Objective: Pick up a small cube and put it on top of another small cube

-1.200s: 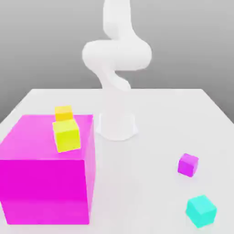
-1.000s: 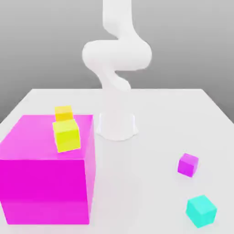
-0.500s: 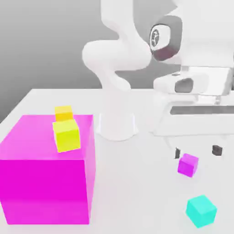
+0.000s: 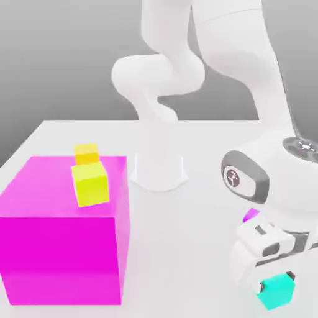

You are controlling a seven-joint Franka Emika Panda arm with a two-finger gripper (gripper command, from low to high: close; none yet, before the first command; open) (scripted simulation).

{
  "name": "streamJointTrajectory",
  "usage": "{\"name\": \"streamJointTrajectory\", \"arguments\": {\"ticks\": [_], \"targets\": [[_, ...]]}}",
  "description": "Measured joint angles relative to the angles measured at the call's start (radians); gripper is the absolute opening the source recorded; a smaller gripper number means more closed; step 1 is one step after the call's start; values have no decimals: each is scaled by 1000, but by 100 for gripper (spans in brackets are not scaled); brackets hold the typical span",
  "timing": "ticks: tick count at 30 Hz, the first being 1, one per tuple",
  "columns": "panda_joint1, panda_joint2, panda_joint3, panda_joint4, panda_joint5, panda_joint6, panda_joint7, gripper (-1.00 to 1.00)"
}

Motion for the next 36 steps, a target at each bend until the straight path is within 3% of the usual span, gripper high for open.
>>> {"name": "streamJointTrajectory", "arguments": {"ticks": [3,8,23,32,36], "targets": [[4,9,-4,2,-5,7,4,-100],[-41,-148,66,-40,94,-106,-52,-100],[155,-659,220,-484,476,-145,480,-100],[29,-494,278,-501,177,4,735,-100],[17,-419,276,-502,133,85,766,-100]]}}
